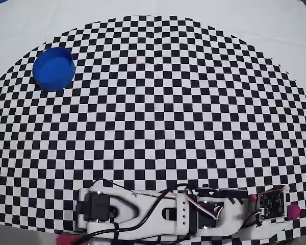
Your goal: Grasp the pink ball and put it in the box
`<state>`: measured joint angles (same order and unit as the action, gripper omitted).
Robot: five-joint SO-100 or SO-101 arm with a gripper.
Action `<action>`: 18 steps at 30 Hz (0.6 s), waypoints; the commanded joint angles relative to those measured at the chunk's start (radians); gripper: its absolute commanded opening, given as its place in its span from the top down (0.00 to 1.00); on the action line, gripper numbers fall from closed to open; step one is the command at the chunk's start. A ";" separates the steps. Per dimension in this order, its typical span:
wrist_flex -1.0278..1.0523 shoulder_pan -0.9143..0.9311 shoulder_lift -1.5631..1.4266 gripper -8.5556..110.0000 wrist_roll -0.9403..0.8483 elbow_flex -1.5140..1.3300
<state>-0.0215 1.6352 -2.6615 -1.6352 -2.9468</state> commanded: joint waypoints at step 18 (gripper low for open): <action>-0.130 0.031 0.229 0.69 0.006 0.127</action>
<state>-0.1258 1.6552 -2.4590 -1.6352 -2.8747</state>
